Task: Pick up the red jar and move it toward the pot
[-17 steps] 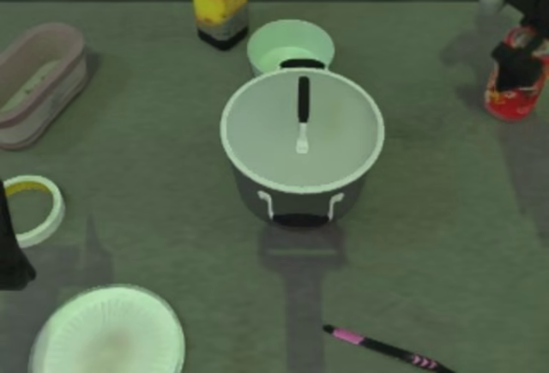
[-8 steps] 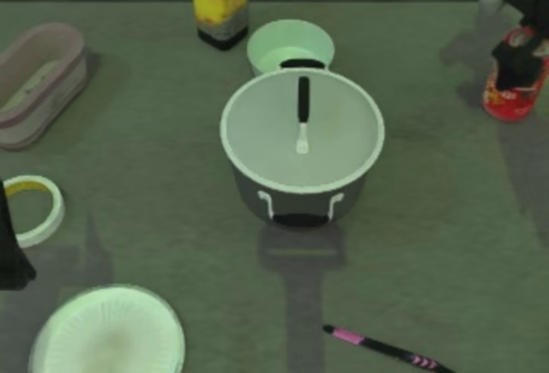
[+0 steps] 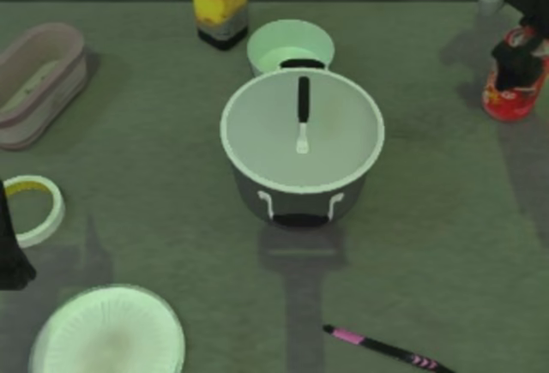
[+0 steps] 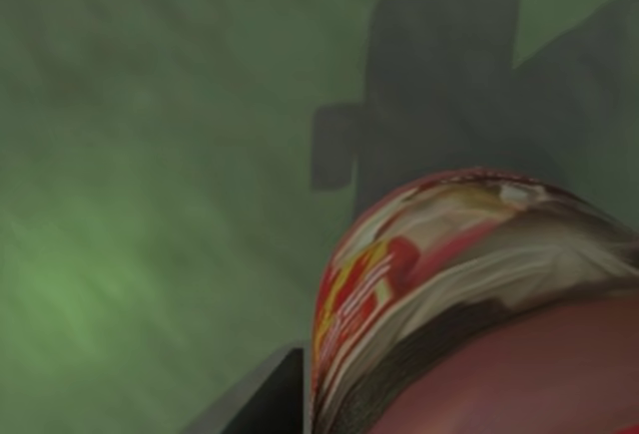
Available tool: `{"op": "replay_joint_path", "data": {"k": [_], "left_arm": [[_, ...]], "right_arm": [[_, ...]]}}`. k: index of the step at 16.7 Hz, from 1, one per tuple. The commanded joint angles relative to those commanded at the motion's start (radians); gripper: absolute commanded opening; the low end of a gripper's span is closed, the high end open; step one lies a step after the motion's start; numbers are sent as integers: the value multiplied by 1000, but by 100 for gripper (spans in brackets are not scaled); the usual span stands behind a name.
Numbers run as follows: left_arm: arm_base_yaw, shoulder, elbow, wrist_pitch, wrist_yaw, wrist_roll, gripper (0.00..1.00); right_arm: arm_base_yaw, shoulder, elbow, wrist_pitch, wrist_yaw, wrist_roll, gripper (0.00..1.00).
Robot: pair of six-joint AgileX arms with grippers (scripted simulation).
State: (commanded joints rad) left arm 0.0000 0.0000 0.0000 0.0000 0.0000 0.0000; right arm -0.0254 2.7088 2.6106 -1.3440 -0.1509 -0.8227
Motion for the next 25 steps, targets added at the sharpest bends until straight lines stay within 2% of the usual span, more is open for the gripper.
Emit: {"op": "replay_joint_path", "data": {"k": [5, 13, 21, 25], "left_arm": [[0, 0, 0, 0, 0, 0, 100], [0, 0, 0, 0, 0, 0, 100], [0, 0, 0, 0, 0, 0, 100], [0, 0, 0, 0, 0, 0, 100]], "right_arm": [[2, -113, -115, 13, -3, 1, 0], [10, -538, -594, 53, -7, -3, 0], [9, -584, -646, 57, -5, 10, 0], [56, -589, -696, 95, 24, 158, 0]]}}
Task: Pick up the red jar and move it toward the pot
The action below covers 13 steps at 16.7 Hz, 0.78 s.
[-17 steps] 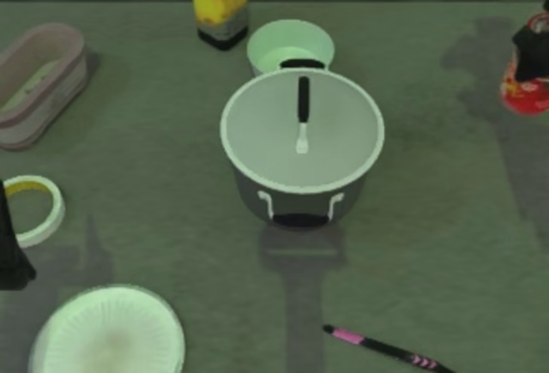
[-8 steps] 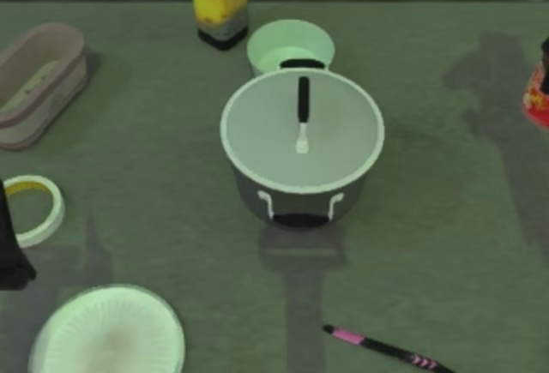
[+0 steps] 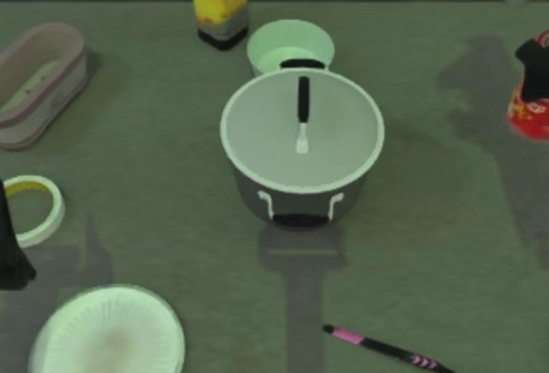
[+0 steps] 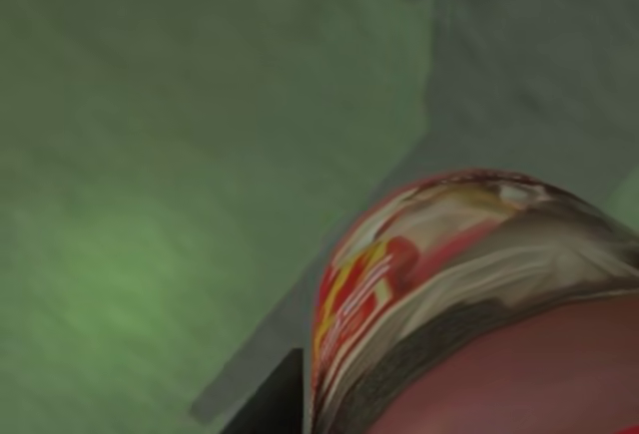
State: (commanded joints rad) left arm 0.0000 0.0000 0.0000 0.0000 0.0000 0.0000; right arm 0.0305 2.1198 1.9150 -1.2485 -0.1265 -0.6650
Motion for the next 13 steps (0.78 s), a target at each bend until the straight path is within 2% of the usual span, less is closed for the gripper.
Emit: {"op": "replay_joint_path", "data": {"k": [9, 13], "left_arm": [[0, 0, 0, 0, 0, 0, 100], [0, 0, 0, 0, 0, 0, 100]], "right_arm": [[193, -66, -192, 196, 131, 729, 0], [257, -87, -268, 258, 176, 930, 0]]}}
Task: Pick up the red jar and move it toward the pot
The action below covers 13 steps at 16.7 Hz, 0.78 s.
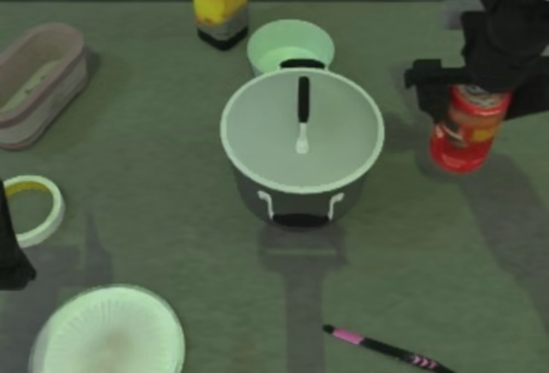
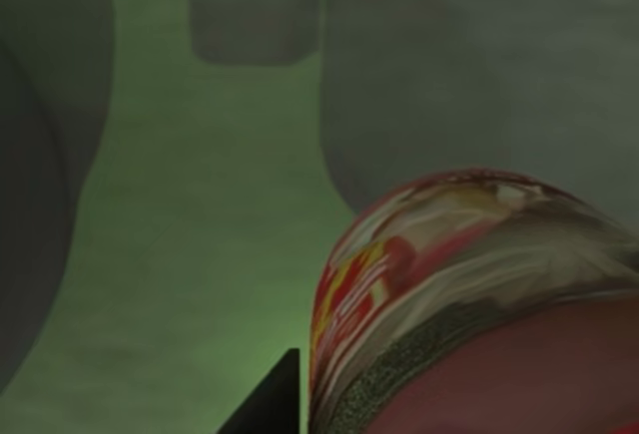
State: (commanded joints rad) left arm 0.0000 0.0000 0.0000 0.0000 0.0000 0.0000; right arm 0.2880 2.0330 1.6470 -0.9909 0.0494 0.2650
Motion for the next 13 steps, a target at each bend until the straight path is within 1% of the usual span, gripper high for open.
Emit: {"op": "replay_joint_path", "data": {"k": [2, 7, 13], "left_arm": [[0, 0, 0, 0, 0, 0, 100], [0, 0, 0, 0, 0, 0, 100], [0, 0, 0, 0, 0, 0, 100]], "right_arm": [[14, -3, -18, 12, 9, 36, 0], [9, 2, -20, 15, 7, 40, 0], [12, 58, -113, 172, 9, 38, 0]]}}
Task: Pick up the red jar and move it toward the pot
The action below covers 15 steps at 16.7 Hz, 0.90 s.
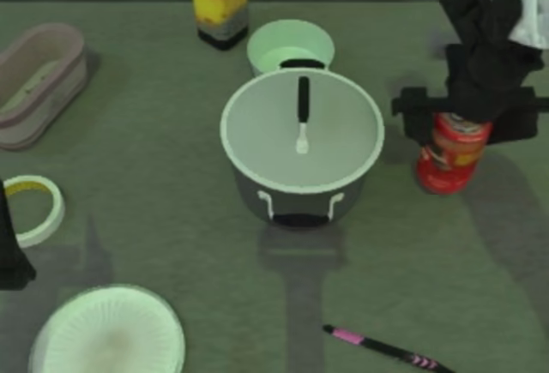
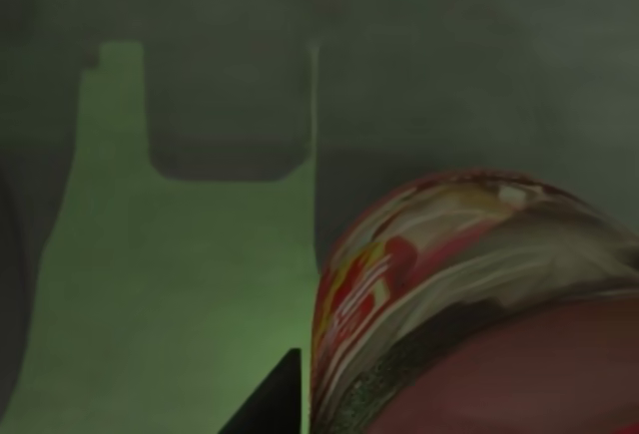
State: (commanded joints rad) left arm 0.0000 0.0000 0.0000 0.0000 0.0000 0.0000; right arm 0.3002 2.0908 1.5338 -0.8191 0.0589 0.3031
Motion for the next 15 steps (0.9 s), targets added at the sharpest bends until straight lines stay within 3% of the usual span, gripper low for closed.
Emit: {"op": "replay_joint_path", "data": {"k": [4, 15], "left_arm": [[0, 0, 0, 0, 0, 0, 100], [0, 0, 0, 0, 0, 0, 100]], "right_arm": [[0, 6, -8, 10, 1, 0, 0], [0, 6, -8, 10, 1, 0, 83]]}}
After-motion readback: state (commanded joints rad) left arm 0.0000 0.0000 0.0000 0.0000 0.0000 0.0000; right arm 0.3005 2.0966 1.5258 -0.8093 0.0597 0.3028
